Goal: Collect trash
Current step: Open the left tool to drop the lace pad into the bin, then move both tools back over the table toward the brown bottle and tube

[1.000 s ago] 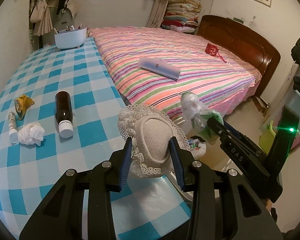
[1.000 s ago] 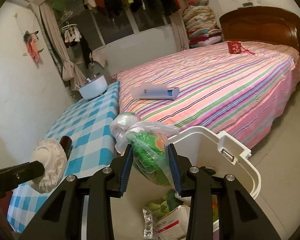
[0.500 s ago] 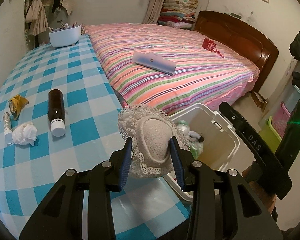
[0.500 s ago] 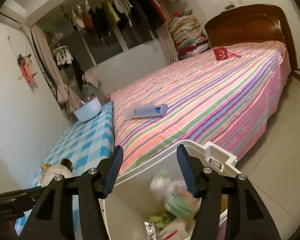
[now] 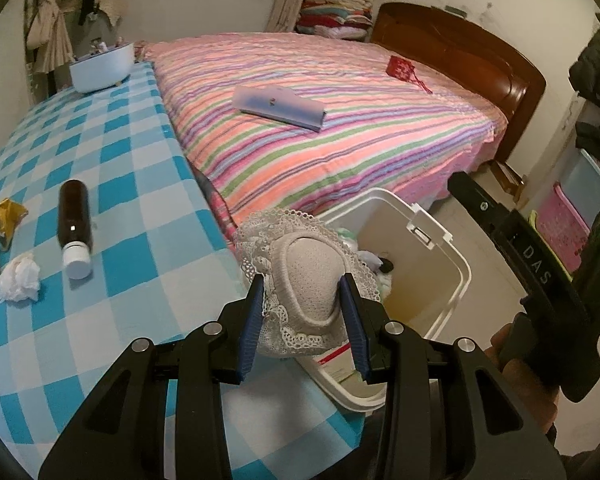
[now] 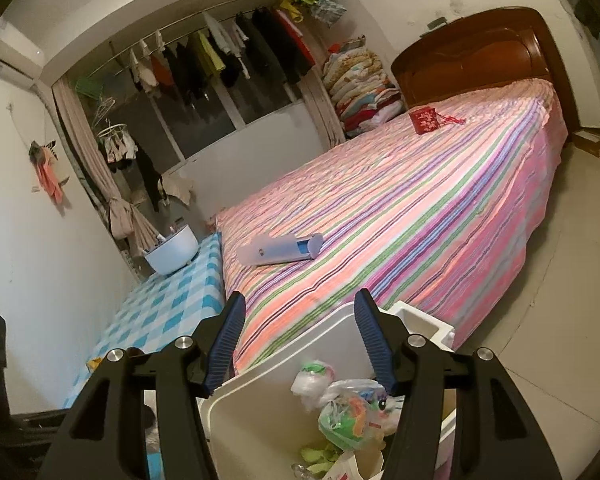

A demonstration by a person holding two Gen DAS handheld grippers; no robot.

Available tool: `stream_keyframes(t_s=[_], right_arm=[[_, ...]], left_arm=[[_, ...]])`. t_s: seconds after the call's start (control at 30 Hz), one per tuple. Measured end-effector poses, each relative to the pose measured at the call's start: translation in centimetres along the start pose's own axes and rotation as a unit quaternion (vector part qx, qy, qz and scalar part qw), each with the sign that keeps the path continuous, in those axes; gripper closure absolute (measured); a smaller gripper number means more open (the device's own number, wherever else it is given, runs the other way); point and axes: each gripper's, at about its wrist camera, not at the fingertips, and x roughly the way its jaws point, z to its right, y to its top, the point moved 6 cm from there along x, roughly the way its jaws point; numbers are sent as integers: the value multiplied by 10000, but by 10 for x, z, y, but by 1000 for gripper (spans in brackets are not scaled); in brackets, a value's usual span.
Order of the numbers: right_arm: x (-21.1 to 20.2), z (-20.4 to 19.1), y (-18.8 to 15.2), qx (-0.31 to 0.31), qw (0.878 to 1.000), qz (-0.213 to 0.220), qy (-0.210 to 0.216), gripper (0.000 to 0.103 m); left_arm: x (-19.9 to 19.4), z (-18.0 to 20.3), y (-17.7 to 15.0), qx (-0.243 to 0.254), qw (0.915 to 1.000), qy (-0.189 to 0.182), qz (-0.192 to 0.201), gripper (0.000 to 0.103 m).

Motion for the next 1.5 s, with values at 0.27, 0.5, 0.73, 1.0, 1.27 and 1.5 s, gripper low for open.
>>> stream_keyframes(t_s=[0.27, 0.5, 0.73, 1.0, 1.27, 1.5], right_arm=[[-4, 7, 4, 149, 9999, 53, 20, 43], [-3, 7, 3, 189, 9998, 23, 25, 42], [-1, 4, 2, 149, 9999, -10, 54, 42], [4, -12, -6, 21, 9998, -181, 124, 42], [11, -37, -17, -245, 9990, -329, 195, 42], [19, -61, -28, -487, 9975, -473, 192, 42]], left_arm=[[14, 15, -1, 180, 9997, -98, -141, 63], [10, 12, 0, 240, 9997, 8, 3, 32], [-5, -5, 1, 43, 9998, 120, 169, 28], [-20, -33, -6, -188, 9989, 323, 299, 26], [-39, -91, -9, -643, 9948, 617, 486, 26], [-58, -161, -12, -1406, 9832, 917, 723, 26]])
